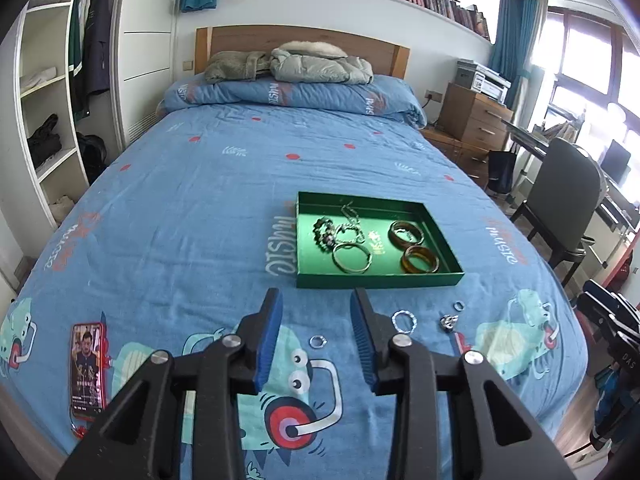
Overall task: Organize jewelry
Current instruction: 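Withdraw both tools from the tray toward the remaining jewelry, then grasp the silver watch with the right tool while the left tool grasps a silver ring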
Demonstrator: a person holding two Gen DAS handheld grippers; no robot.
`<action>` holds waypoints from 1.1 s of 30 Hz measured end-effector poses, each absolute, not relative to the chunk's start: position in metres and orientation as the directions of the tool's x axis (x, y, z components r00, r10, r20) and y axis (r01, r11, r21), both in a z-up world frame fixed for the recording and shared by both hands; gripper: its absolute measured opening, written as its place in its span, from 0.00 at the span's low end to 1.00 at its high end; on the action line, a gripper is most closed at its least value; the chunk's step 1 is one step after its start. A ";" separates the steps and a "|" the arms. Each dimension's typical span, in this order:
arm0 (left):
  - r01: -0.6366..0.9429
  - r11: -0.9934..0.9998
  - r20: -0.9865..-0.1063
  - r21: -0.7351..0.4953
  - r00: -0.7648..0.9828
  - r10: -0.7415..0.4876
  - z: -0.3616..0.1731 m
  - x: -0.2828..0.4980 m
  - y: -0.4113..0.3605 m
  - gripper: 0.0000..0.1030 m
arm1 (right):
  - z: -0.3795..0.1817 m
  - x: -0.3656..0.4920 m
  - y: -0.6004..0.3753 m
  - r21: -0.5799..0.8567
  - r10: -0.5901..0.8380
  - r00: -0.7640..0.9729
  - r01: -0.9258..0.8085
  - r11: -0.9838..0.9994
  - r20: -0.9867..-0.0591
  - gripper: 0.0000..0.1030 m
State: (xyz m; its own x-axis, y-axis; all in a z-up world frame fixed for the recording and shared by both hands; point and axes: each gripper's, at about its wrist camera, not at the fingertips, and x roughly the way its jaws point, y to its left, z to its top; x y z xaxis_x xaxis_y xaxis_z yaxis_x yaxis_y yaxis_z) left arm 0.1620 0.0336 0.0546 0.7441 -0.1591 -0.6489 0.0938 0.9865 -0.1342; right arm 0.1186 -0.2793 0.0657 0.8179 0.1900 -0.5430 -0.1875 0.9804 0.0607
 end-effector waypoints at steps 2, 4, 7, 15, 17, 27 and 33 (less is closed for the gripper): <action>0.081 0.988 -0.648 -0.133 0.747 -0.148 0.043 0.160 0.035 0.33 | 0.057 0.119 -0.279 0.063 0.184 0.816 -0.179 0.982 -0.548 0.50; 0.067 0.988 -0.651 -0.138 0.746 -0.141 0.030 0.159 0.036 0.33 | 0.047 0.118 -0.278 0.058 0.171 0.817 -0.166 0.984 -0.551 0.51; 0.050 0.991 -0.650 -0.124 0.750 -0.119 0.014 0.159 0.035 0.33 | 0.033 0.121 -0.276 0.050 0.154 0.818 -0.152 0.987 -0.555 0.51; 0.076 0.994 -0.684 -0.073 0.722 -0.105 -0.038 0.172 0.010 0.35 | -0.019 0.145 -0.267 0.061 0.127 0.785 -0.113 0.992 -0.607 0.54; 0.082 0.994 -0.698 -0.072 0.708 -0.109 -0.052 0.178 0.005 0.35 | -0.034 0.154 -0.264 0.061 0.121 0.770 -0.106 0.993 -0.626 0.54; 0.094 0.994 -0.735 -0.059 0.669 -0.107 -0.099 0.206 -0.005 0.35 | -0.107 0.203 -0.248 0.084 0.110 0.695 -0.071 0.994 -0.711 0.54; 0.096 0.993 -0.749 -0.068 0.653 -0.115 -0.117 0.218 -0.007 0.35 | -0.123 0.220 -0.242 0.081 0.098 0.686 -0.057 0.995 -0.721 0.54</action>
